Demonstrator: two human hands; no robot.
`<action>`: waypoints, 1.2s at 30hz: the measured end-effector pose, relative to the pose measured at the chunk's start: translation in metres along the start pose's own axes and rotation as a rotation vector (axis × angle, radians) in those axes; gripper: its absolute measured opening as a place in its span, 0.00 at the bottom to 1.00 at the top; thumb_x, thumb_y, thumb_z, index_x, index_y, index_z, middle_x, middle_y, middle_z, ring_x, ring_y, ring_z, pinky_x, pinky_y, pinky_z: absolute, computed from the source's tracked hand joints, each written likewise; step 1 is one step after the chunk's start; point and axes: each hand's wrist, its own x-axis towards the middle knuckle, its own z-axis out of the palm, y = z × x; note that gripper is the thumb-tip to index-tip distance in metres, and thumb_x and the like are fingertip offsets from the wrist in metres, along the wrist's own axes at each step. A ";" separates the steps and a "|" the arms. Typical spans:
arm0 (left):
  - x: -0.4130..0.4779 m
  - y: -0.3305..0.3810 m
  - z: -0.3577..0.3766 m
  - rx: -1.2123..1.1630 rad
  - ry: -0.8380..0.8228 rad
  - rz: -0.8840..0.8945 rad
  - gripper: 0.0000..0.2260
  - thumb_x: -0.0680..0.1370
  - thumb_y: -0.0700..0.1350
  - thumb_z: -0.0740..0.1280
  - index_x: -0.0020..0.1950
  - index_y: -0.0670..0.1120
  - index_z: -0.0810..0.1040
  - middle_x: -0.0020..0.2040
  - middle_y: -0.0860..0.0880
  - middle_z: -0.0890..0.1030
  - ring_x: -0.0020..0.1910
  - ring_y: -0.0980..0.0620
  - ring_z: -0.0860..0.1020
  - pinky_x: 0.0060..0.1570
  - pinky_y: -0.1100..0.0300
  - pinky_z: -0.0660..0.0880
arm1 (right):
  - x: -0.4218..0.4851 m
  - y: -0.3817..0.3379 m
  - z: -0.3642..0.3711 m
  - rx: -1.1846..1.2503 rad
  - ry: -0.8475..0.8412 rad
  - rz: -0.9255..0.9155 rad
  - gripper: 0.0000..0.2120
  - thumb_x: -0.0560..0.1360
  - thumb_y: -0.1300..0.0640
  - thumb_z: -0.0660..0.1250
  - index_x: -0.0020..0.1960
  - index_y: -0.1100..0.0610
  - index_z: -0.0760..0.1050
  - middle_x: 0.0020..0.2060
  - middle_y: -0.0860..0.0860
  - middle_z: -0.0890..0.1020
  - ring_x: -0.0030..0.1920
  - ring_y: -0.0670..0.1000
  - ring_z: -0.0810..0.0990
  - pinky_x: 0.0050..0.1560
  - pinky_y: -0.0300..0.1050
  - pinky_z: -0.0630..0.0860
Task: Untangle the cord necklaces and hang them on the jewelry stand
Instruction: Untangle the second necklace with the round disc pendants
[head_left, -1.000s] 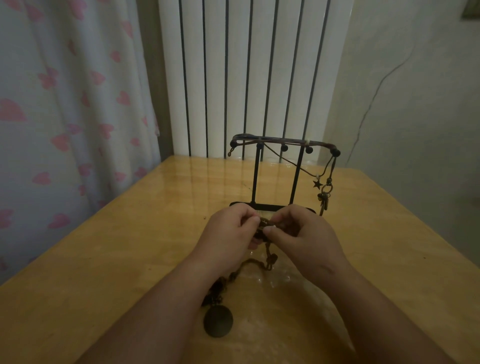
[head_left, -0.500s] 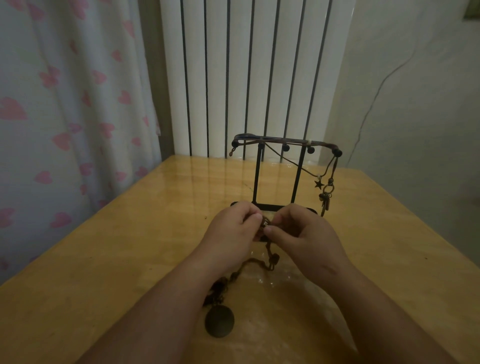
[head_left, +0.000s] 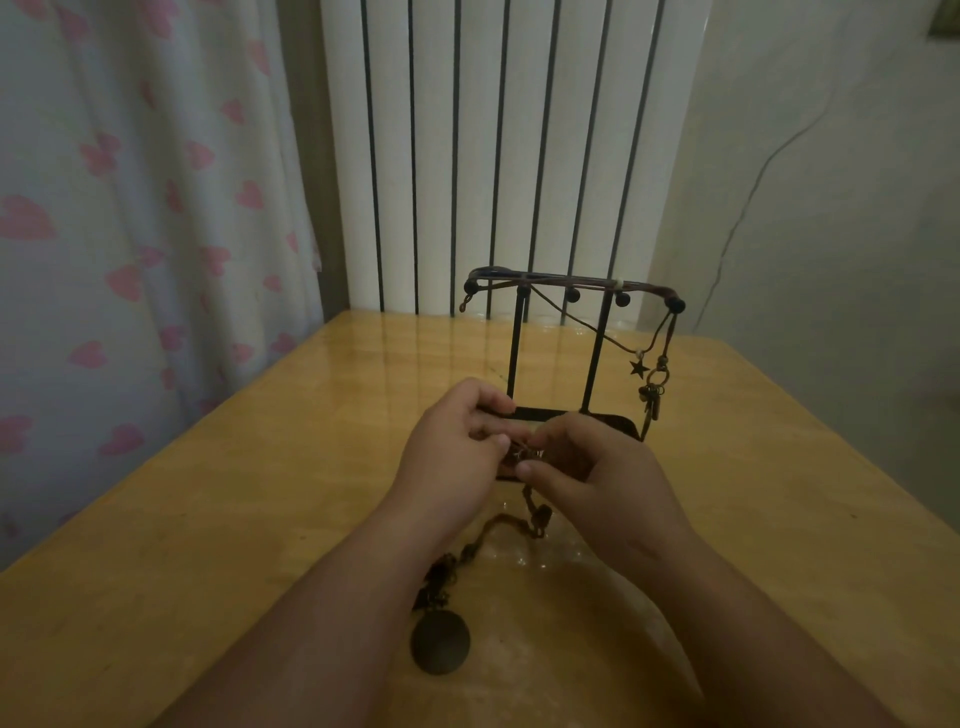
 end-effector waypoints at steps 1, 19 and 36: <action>0.000 0.001 -0.001 -0.010 -0.009 -0.002 0.15 0.80 0.34 0.62 0.57 0.54 0.75 0.48 0.52 0.86 0.48 0.54 0.84 0.53 0.52 0.81 | 0.000 -0.001 0.000 -0.012 -0.003 -0.010 0.08 0.73 0.48 0.72 0.47 0.38 0.73 0.37 0.39 0.79 0.40 0.33 0.76 0.36 0.29 0.69; 0.001 -0.006 0.003 -0.124 -0.038 -0.114 0.11 0.82 0.38 0.62 0.55 0.48 0.83 0.50 0.49 0.85 0.47 0.56 0.85 0.54 0.53 0.81 | 0.001 0.000 0.002 0.070 0.055 -0.017 0.08 0.77 0.53 0.68 0.46 0.42 0.70 0.37 0.44 0.77 0.38 0.35 0.75 0.34 0.28 0.71; 0.000 -0.002 0.003 -0.044 0.049 0.058 0.16 0.81 0.35 0.63 0.61 0.54 0.78 0.46 0.51 0.85 0.42 0.56 0.84 0.46 0.57 0.82 | 0.003 -0.002 0.004 0.104 0.001 0.110 0.10 0.79 0.50 0.65 0.59 0.47 0.78 0.45 0.41 0.82 0.47 0.38 0.79 0.43 0.32 0.74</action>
